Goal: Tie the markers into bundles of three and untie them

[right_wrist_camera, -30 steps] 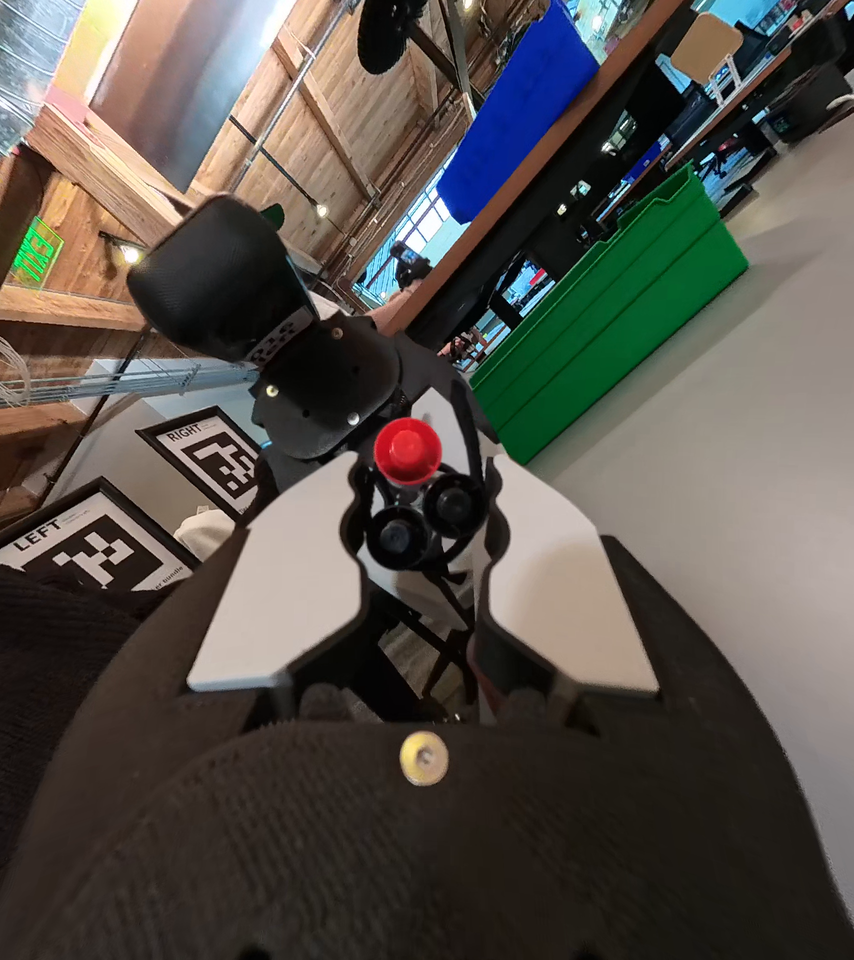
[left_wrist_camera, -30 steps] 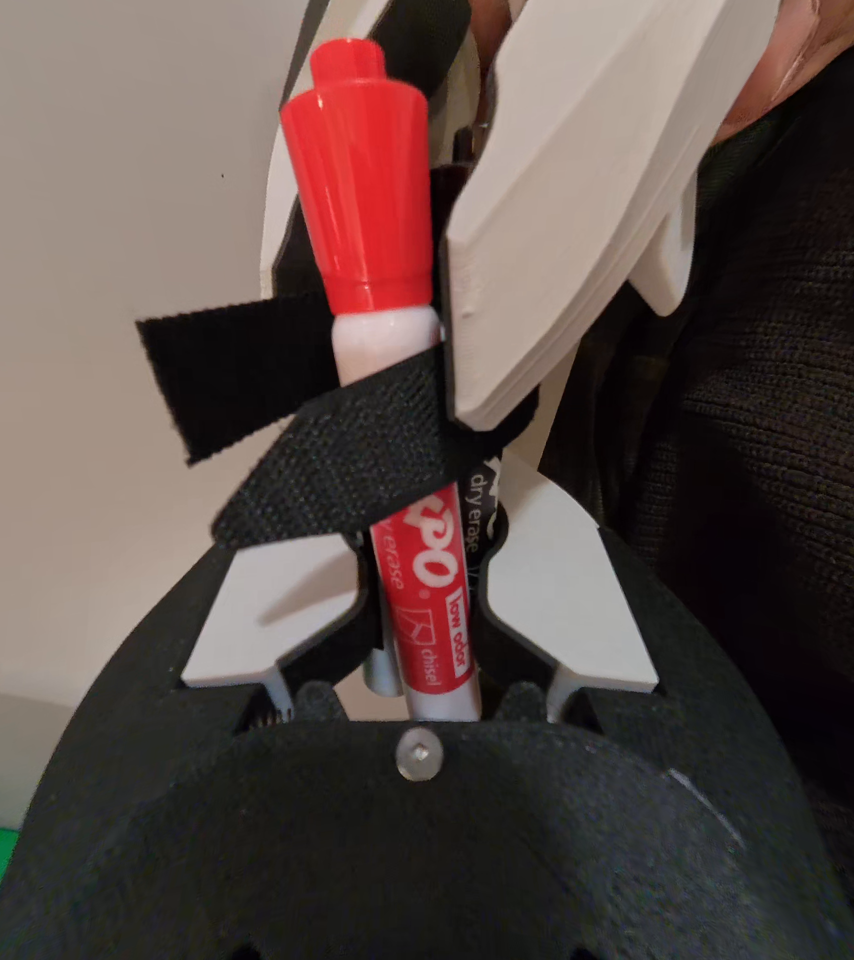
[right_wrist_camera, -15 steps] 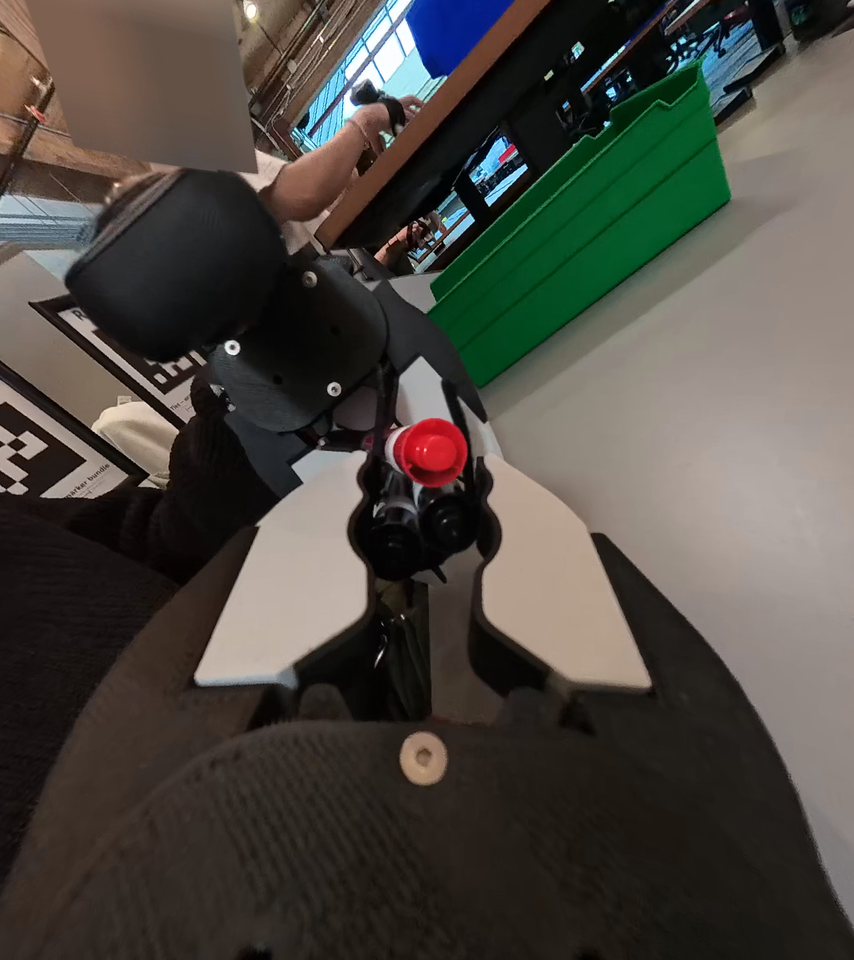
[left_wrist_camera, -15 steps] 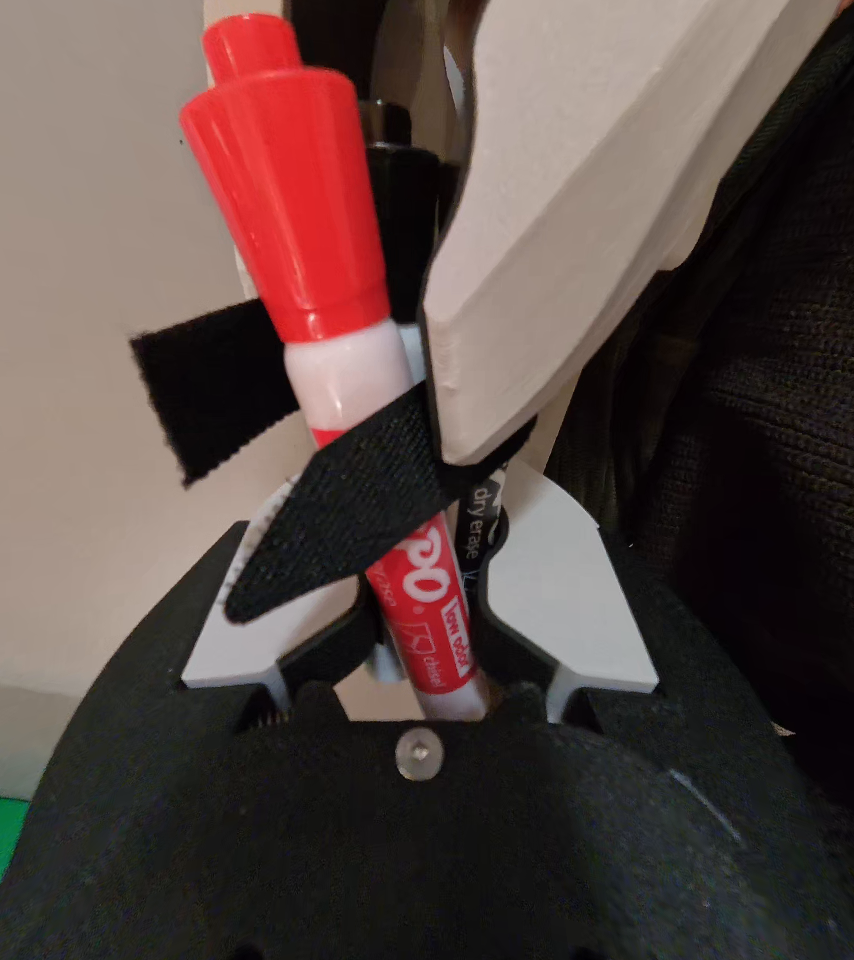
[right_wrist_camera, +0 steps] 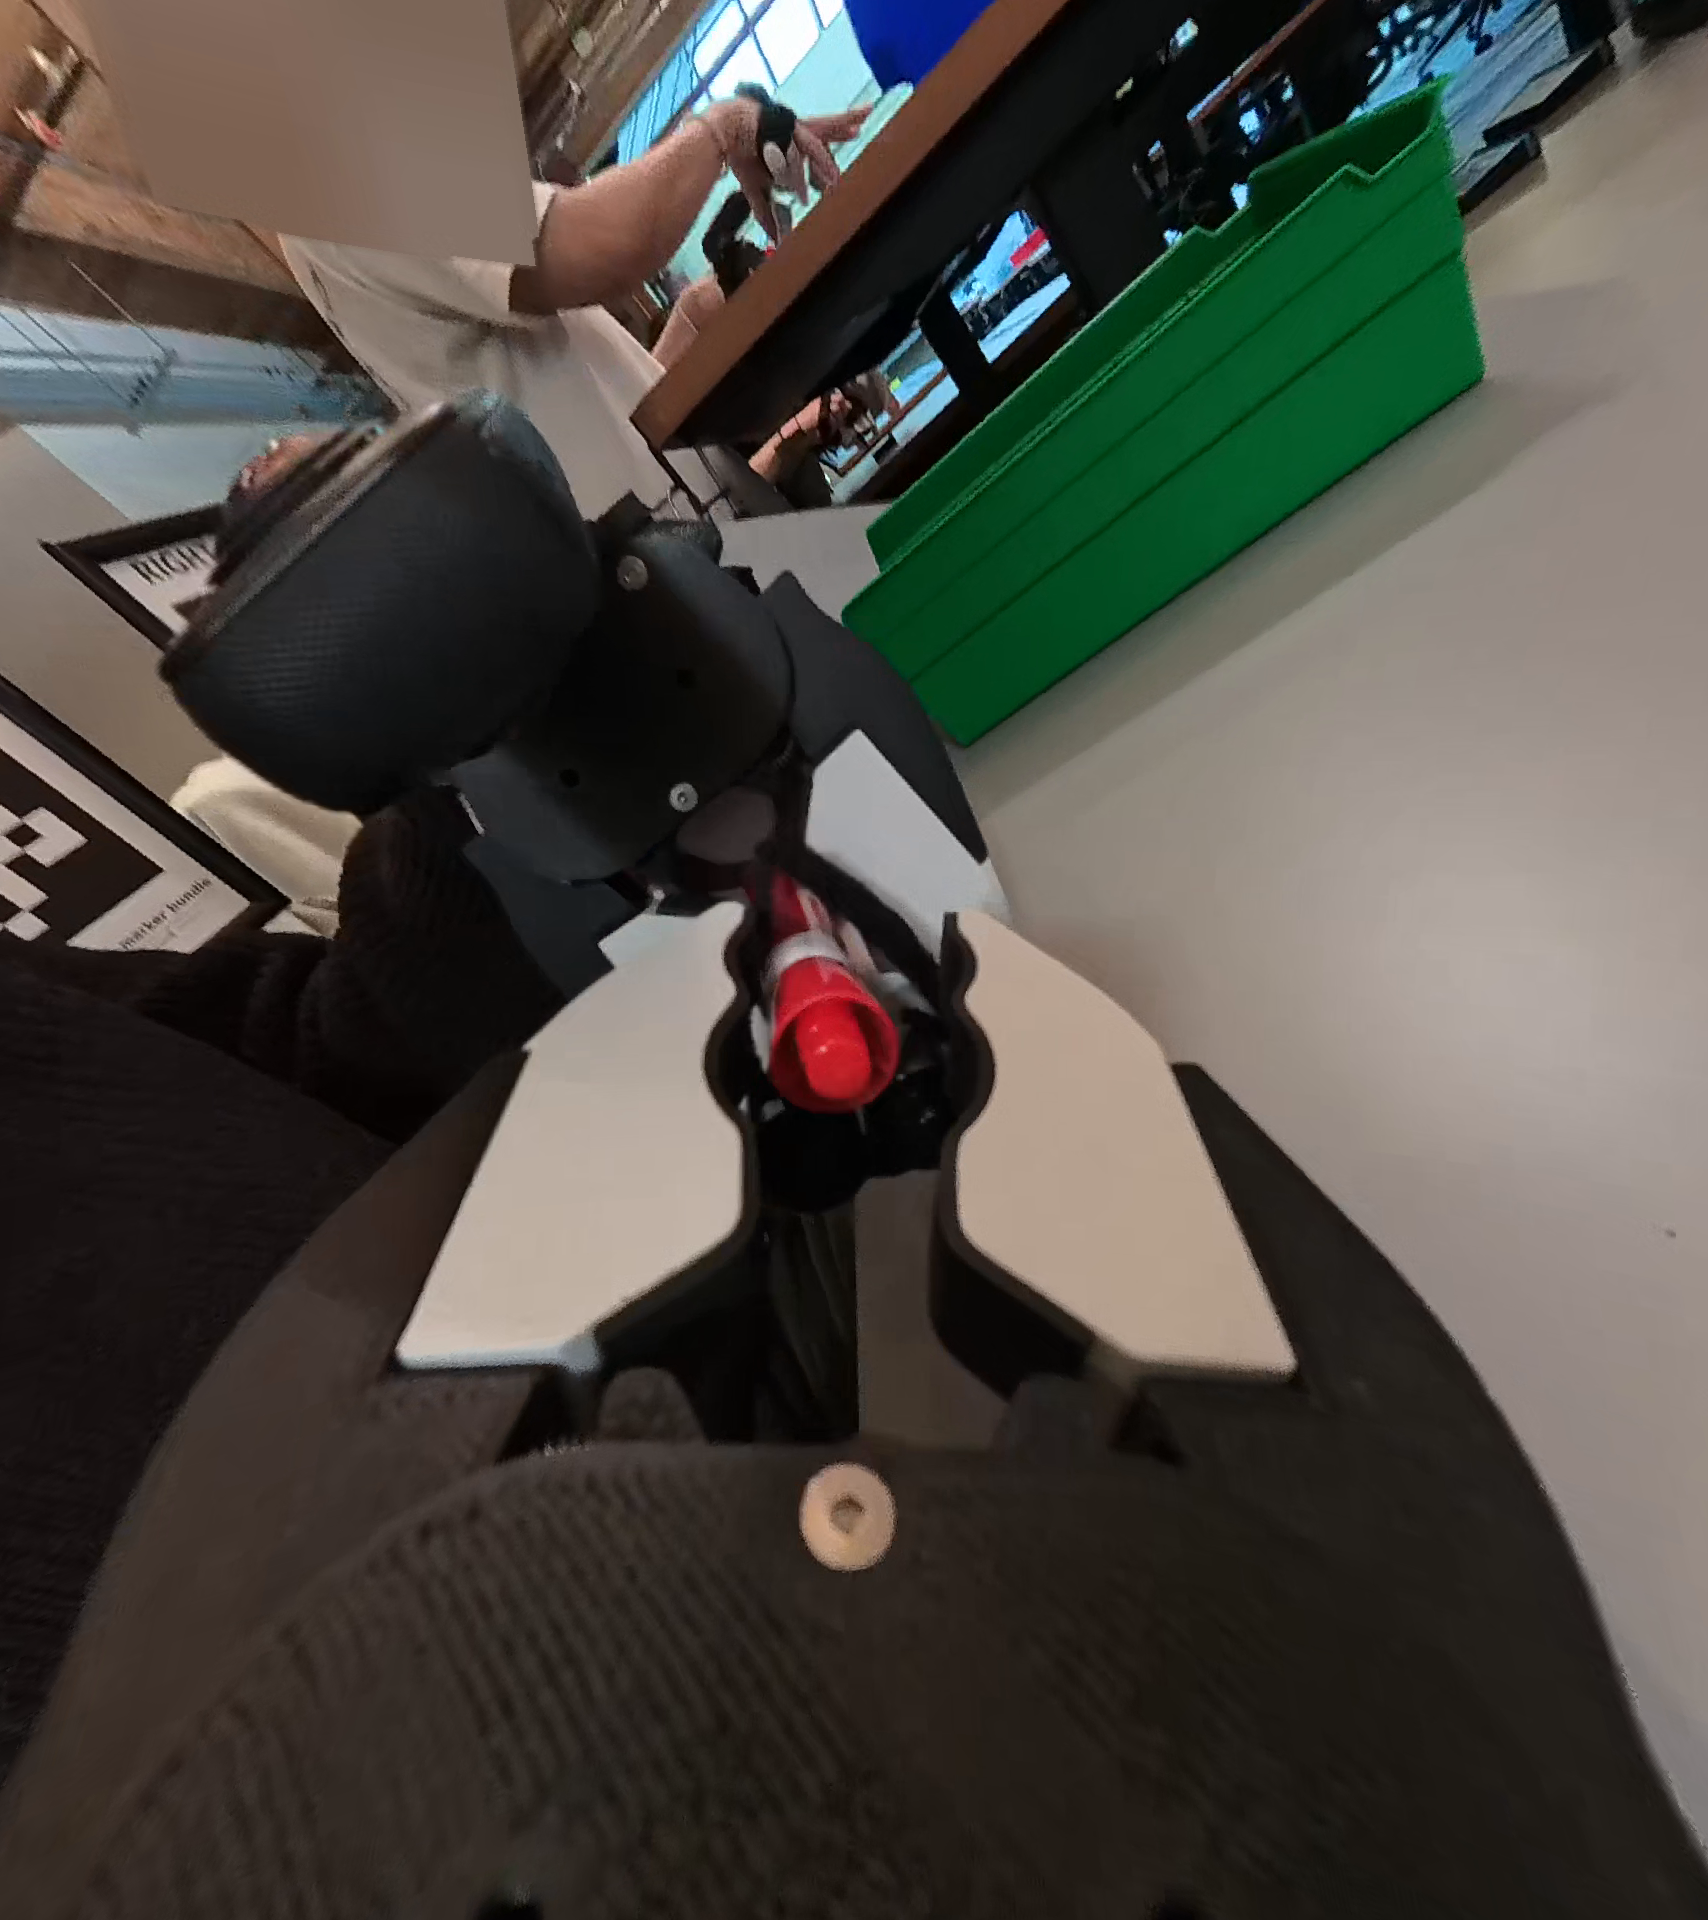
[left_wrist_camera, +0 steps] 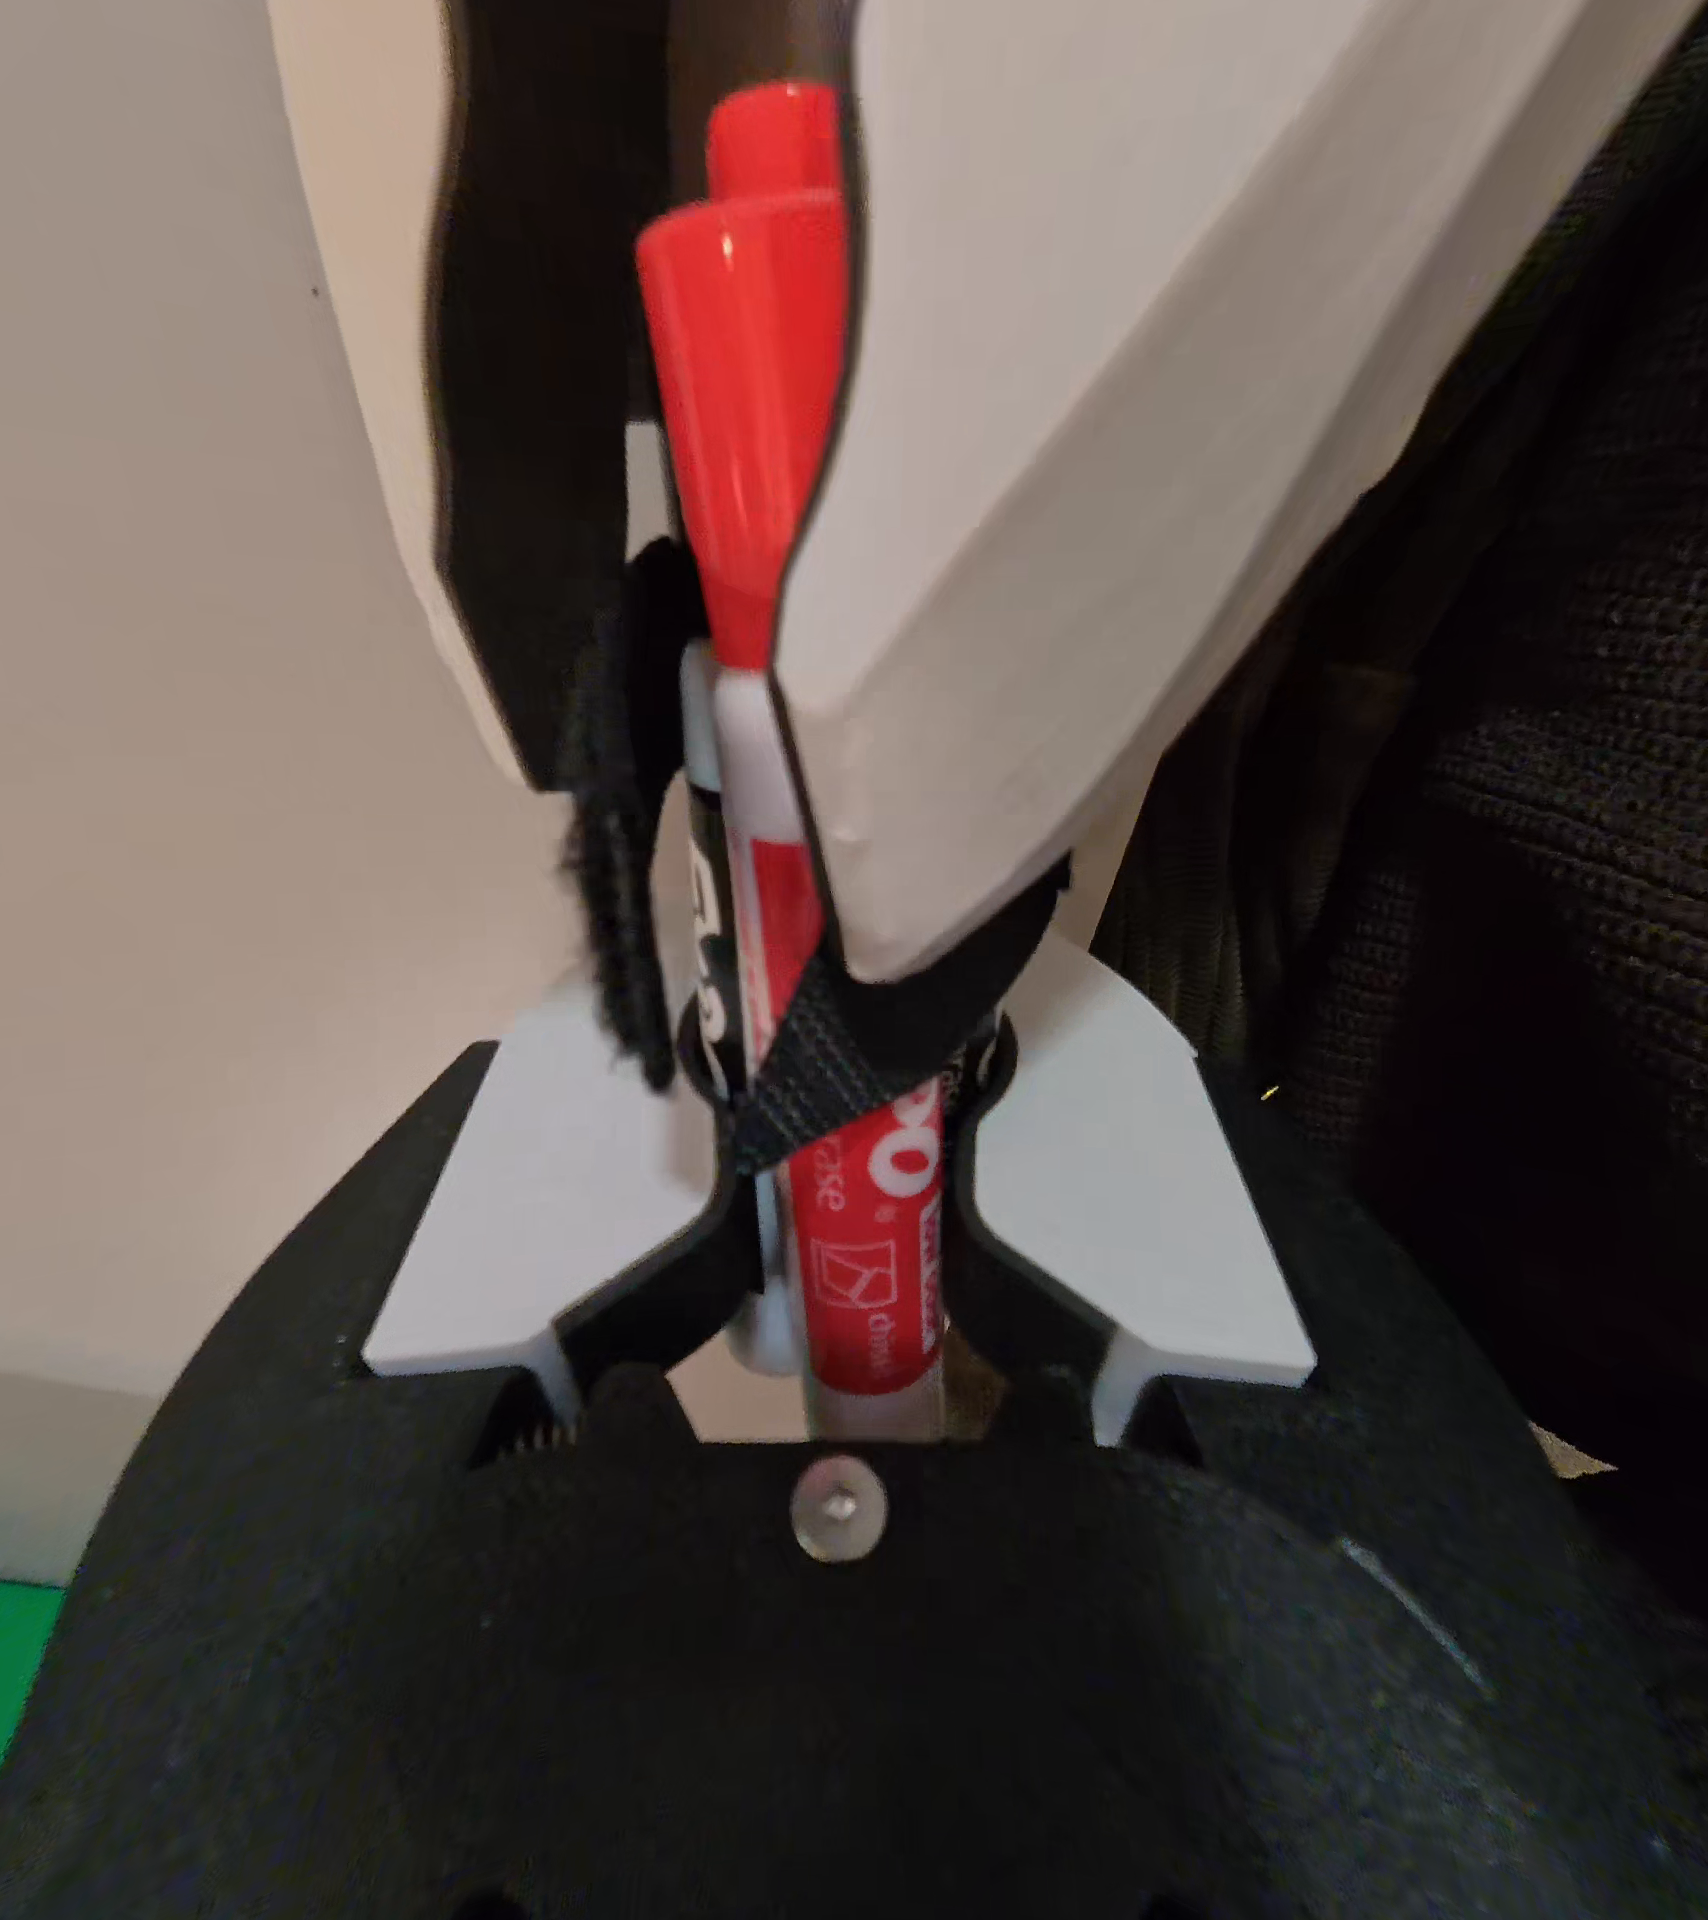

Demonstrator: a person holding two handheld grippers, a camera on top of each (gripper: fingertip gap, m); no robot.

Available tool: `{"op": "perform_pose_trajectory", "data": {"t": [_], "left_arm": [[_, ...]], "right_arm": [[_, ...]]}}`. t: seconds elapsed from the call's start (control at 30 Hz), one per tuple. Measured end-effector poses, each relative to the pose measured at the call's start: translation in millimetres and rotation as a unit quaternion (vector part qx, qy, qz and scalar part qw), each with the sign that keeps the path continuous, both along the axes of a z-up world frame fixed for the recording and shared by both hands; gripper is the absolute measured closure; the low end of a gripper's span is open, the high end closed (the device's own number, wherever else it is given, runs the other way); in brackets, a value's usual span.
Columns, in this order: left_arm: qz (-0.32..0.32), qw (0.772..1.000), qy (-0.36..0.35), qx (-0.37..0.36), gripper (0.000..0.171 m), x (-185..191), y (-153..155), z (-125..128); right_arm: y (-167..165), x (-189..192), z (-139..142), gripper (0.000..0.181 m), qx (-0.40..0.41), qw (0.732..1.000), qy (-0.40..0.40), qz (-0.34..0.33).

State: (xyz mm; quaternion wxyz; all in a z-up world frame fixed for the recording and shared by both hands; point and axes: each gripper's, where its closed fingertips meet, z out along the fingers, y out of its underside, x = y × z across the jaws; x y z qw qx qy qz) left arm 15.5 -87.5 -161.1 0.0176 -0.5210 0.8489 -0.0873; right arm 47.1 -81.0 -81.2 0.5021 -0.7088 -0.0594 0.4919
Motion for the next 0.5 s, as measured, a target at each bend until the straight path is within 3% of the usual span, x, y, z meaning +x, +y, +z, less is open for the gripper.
{"op": "perform_pose_trajectory", "data": {"t": [0.27, 0.5], "left_arm": [[-0.003, 1.0, 0.014, 0.003, 0.128, -1.2, -2.4, -6.1], [-0.004, 1.0, 0.01, -0.007, 0.127, -0.5, -4.5, -5.7]], "right_arm": [[-4.1, -8.6, -12.0, 0.146, 0.017, 0.992, -0.123, 0.008], [-3.5, -11.4, -12.3, 0.145, 0.04, 0.986, -0.162, -0.002]]}}
